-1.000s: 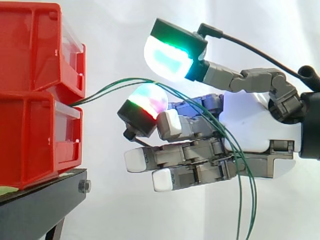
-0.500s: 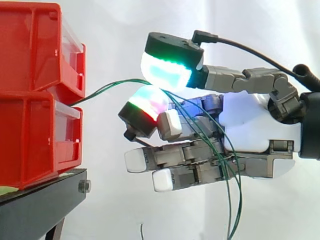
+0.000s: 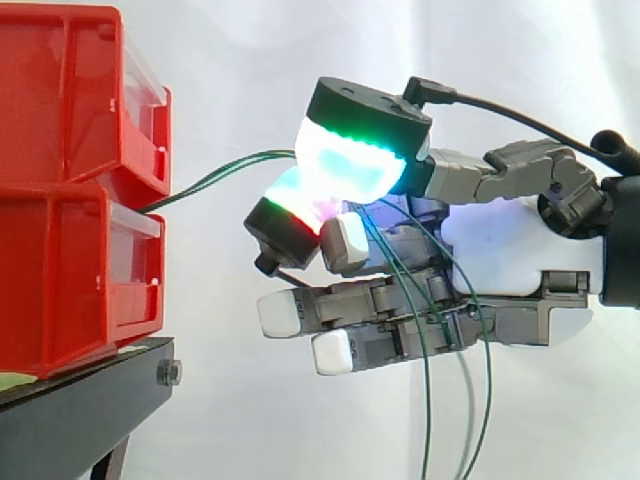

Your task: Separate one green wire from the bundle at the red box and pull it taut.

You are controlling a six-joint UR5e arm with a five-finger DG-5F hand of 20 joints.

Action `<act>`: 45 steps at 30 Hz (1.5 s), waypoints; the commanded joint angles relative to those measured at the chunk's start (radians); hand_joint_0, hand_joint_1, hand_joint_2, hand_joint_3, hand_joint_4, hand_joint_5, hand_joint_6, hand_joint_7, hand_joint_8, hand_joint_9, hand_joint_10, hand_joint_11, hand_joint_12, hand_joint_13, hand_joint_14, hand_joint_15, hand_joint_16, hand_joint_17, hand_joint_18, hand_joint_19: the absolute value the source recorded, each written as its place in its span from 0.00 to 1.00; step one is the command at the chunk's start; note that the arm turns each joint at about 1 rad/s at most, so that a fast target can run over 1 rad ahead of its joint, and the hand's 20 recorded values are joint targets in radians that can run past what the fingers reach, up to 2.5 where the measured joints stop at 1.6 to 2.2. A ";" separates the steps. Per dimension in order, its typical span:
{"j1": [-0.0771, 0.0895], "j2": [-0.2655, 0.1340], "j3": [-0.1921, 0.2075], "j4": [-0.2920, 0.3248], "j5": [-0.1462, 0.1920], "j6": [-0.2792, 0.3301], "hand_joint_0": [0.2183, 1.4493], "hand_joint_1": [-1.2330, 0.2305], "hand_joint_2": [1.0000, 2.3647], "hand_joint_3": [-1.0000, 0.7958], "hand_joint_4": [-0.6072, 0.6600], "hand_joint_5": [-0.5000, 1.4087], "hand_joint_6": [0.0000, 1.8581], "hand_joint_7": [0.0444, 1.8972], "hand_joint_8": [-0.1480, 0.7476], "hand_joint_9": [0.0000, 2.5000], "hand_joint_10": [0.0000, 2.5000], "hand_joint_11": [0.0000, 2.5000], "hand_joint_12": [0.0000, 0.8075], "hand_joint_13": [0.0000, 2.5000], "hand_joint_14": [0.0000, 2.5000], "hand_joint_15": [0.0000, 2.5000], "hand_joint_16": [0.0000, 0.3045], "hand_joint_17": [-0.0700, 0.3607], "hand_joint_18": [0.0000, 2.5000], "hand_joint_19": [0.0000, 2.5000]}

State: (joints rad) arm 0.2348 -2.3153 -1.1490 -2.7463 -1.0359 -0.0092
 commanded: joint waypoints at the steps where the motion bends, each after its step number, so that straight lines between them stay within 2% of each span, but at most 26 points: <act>1: 0.000 0.000 0.000 -0.001 0.000 0.000 0.37 0.23 0.00 0.28 0.63 0.18 0.48 0.71 0.52 0.44 0.01 0.31 0.45 0.33 0.01 0.16 0.17 0.43 0.34 0.19; 6: -0.002 0.000 0.002 -0.001 -0.003 0.000 0.25 0.39 0.00 0.28 0.65 0.19 0.47 0.69 0.54 0.46 0.01 0.30 0.49 0.35 0.01 0.17 0.19 0.46 0.36 0.21; 11: -0.006 0.000 0.005 -0.001 -0.003 0.000 0.23 0.49 0.00 0.28 0.65 0.19 0.46 0.68 0.56 0.47 0.01 0.29 0.50 0.36 0.01 0.17 0.20 0.48 0.36 0.22; 14: -0.009 0.000 0.011 -0.007 -0.004 0.000 0.23 0.50 0.00 0.28 0.65 0.19 0.46 0.69 0.55 0.47 0.01 0.30 0.51 0.36 0.01 0.17 0.20 0.48 0.37 0.22; 16: -0.009 0.000 0.015 -0.013 -0.004 -0.002 0.26 0.48 0.00 0.28 0.64 0.19 0.46 0.69 0.55 0.47 0.01 0.30 0.50 0.36 0.01 0.17 0.19 0.47 0.36 0.22; 18: -0.011 0.000 0.018 -0.023 -0.004 0.000 0.30 0.43 0.01 0.37 0.64 0.19 0.46 0.71 0.54 0.47 0.01 0.30 0.48 0.36 0.01 0.17 0.18 0.46 0.35 0.23; 24: -0.011 0.000 0.020 -0.030 -0.004 0.000 0.30 0.33 0.02 0.51 0.63 0.19 0.46 0.76 0.55 0.47 0.01 0.31 0.48 0.36 0.01 0.17 0.18 0.46 0.36 0.22; 28: -0.011 0.000 0.022 -0.032 -0.004 0.000 0.32 0.29 0.02 0.52 0.58 0.19 0.47 0.75 0.54 0.46 0.01 0.31 0.48 0.35 0.01 0.18 0.18 0.45 0.36 0.22; 34: -0.014 0.005 0.026 -0.050 -0.004 0.001 0.37 0.24 0.02 0.45 0.56 0.18 0.48 0.72 0.53 0.44 0.01 0.31 0.47 0.34 0.01 0.17 0.18 0.45 0.35 0.21; 36: -0.014 0.010 0.026 -0.062 -0.004 0.001 0.40 0.21 0.01 0.38 0.56 0.18 0.48 0.74 0.52 0.44 0.01 0.31 0.47 0.34 0.01 0.17 0.18 0.44 0.35 0.20; 38: -0.014 0.016 0.026 -0.092 -0.004 0.001 0.41 0.21 0.01 0.36 0.56 0.18 0.48 0.73 0.53 0.43 0.01 0.31 0.47 0.34 0.01 0.17 0.18 0.44 0.35 0.20; 45: -0.014 0.028 0.026 -0.131 -0.004 0.006 0.43 0.21 0.00 0.30 0.59 0.18 0.48 0.72 0.52 0.43 0.01 0.31 0.46 0.33 0.01 0.16 0.17 0.44 0.34 0.20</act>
State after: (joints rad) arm 0.2209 -2.2922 -1.1231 -2.8592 -1.0400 -0.0056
